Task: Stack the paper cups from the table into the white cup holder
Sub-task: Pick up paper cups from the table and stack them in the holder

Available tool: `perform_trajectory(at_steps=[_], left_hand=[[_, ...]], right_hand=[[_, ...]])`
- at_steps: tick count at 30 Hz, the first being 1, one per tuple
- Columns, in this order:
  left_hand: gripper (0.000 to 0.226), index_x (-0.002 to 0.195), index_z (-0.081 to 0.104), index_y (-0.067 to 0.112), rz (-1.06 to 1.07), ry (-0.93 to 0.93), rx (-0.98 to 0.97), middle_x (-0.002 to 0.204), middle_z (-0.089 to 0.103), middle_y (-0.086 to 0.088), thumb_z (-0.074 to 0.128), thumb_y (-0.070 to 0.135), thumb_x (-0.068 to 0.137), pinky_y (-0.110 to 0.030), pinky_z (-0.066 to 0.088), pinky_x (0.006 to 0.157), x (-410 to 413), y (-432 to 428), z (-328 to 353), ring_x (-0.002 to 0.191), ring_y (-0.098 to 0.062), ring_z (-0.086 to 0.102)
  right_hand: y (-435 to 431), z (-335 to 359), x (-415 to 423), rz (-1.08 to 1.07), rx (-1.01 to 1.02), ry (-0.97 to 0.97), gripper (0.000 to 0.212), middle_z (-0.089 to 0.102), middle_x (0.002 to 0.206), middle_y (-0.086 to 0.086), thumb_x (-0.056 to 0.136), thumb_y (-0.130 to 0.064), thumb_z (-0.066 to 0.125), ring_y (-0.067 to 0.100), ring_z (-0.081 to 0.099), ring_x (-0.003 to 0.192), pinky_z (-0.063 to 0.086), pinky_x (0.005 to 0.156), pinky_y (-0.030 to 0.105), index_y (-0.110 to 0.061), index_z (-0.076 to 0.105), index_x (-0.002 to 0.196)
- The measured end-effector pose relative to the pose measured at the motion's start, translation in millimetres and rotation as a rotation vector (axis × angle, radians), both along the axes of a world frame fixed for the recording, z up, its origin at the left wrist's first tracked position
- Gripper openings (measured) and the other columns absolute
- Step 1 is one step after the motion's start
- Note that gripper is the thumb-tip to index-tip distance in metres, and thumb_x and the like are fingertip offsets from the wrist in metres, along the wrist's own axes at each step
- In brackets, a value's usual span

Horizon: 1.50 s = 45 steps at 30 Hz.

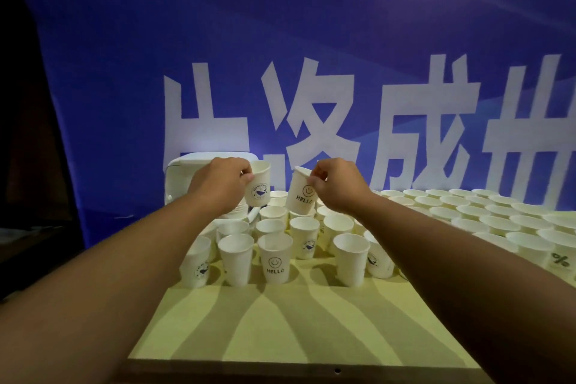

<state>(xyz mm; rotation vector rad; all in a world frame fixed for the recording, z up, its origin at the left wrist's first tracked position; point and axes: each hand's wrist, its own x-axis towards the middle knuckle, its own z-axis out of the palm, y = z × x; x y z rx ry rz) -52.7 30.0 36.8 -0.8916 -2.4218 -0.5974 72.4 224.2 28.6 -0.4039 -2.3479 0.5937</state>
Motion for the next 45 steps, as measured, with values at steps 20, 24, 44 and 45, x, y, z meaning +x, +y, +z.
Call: perform_trajectory(at_steps=[20,24,44,45], left_hand=[[0.031,0.075,0.069,0.026,0.221,-0.122,-0.051,0.079,0.065,0.002,0.059,0.039,0.102,-0.032,0.046,0.06,-117.5,5.8,-42.3,0.072,-0.018,0.061],[0.022,0.095,0.076,0.023,0.19,-0.171,-0.102,0.089,0.07,0.001,0.063,0.04,0.099,-0.035,0.055,0.072,-129.8,11.3,-49.7,0.078,-0.018,0.064],[0.02,0.077,0.069,0.024,0.061,-0.323,-0.131,0.078,0.069,0.0,0.063,0.027,0.096,-0.033,0.054,0.063,-128.5,-44.0,-47.8,0.074,-0.018,0.065],[0.02,0.075,0.068,0.023,0.057,-0.319,-0.134,0.077,0.069,-0.001,0.064,0.026,0.095,-0.031,0.052,0.06,-125.7,-48.8,-47.0,0.073,-0.018,0.065]], right_hand=[[-11.3,-14.5,-138.9,0.069,-0.021,0.091,0.022,0.068,0.116,0.006,0.095,-0.021,0.068,0.017,0.06,0.093,0.05,0.083,0.025,-0.015,0.071,0.116],[-13.8,-15.2,-157.7,0.076,-0.006,0.126,0.022,0.066,0.116,0.006,0.096,-0.021,0.065,0.021,0.062,0.099,0.049,0.084,0.025,-0.016,0.071,0.117],[-51.8,-41.1,-209.5,0.167,0.279,-0.309,0.033,0.065,0.118,0.007,0.091,-0.006,0.069,0.024,0.063,0.103,0.051,0.097,0.032,-0.015,0.069,0.123],[-53.2,-43.2,-210.3,0.169,0.285,-0.334,0.036,0.065,0.12,0.007,0.091,-0.006,0.069,0.024,0.063,0.104,0.051,0.098,0.031,-0.015,0.068,0.126]])
